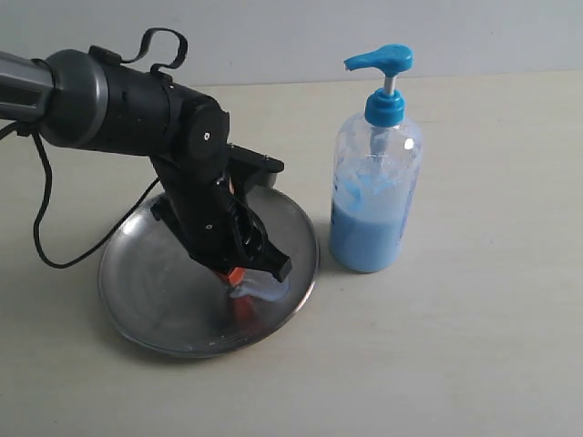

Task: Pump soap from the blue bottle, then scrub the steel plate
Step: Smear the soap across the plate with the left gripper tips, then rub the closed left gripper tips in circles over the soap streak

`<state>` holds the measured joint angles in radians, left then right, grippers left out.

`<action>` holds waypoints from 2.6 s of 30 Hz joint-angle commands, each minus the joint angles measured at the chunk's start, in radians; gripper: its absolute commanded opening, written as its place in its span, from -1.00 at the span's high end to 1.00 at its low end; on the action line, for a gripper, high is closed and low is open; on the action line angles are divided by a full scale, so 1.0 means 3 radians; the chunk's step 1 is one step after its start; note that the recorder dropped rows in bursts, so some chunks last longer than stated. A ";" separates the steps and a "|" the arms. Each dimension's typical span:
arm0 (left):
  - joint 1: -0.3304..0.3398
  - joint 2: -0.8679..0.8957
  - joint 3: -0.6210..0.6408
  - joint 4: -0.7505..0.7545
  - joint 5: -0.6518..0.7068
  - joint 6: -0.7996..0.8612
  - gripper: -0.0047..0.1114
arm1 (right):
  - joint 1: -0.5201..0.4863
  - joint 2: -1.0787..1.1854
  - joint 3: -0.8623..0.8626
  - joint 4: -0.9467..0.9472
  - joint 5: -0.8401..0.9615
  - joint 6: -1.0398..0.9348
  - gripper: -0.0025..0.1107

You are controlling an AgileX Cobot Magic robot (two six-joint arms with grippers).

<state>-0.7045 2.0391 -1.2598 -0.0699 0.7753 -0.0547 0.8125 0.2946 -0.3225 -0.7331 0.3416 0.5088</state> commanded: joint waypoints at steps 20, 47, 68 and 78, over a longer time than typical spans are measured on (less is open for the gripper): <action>-0.0010 0.0069 0.0006 0.0031 0.0009 0.0159 0.92 | 0.0007 -0.0033 0.0021 -0.0037 -0.0052 -0.0002 0.96; -0.0023 0.0134 0.0006 -0.1213 -0.0165 0.0956 0.92 | 0.0007 -0.0053 0.0021 -0.0028 -0.0070 -0.0002 0.96; -0.0002 0.0297 0.0006 -0.0572 -0.0653 0.0428 0.92 | 0.0007 -0.0053 0.0060 -0.0052 -0.0122 -0.0014 0.96; -0.0002 0.0297 0.0006 -0.0071 -0.0144 0.0182 0.92 | 0.0007 -0.0053 0.0060 -0.0052 -0.0124 -0.0031 0.96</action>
<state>-0.7045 2.0993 -1.2738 -0.1364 0.6312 0.0104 0.8125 0.2836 -0.3079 -0.7395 0.3168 0.5088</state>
